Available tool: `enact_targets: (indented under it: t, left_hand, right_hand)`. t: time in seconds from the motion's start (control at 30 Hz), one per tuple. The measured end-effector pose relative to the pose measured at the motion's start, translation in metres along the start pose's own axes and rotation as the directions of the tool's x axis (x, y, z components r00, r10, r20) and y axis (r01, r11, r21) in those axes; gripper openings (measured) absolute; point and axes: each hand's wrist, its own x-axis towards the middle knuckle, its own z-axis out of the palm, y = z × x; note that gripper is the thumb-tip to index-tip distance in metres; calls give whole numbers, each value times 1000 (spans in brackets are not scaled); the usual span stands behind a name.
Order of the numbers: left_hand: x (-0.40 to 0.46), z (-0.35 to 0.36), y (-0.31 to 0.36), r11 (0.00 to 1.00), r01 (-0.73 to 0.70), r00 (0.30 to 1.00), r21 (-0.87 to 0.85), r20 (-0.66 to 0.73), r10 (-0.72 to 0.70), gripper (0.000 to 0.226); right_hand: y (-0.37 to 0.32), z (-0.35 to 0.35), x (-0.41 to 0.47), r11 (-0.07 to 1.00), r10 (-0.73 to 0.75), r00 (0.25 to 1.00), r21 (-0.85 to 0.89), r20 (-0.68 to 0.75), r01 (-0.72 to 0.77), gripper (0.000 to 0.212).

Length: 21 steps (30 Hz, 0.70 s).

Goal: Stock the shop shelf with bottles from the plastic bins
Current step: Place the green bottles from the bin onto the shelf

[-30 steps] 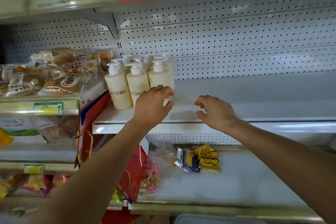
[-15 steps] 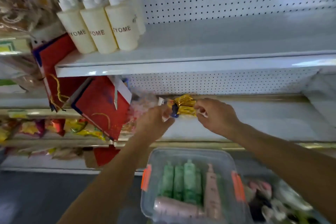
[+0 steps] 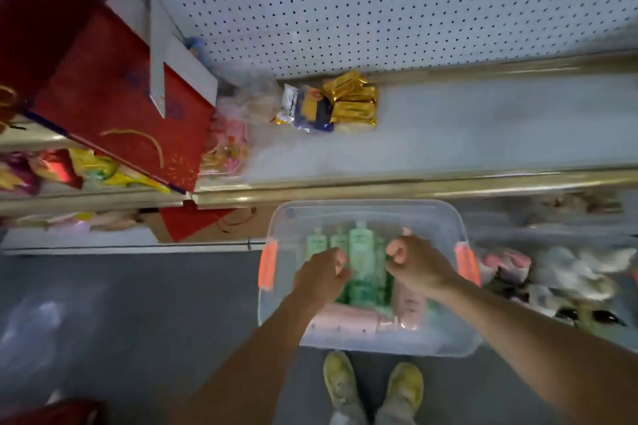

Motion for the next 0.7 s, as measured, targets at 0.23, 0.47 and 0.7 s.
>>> enact_targets:
  t: [0.23, 0.47, 0.7]
  left_hand:
    - [45, 49, -30, 949, 183, 981, -255, 117, -158, 41]
    - [71, 69, -31, 897, 213, 976, -387, 130, -176, 25]
    - [79, 62, -31, 743, 348, 937, -571, 247, -249, 33]
  right_hand:
    - [35, 75, 39, 976, 132, 981, 154, 144, -154, 40]
    - [35, 113, 58, 895, 245, 952, 335, 186, -296, 16]
    - [19, 135, 64, 881, 299, 941, 332, 160, -337, 61]
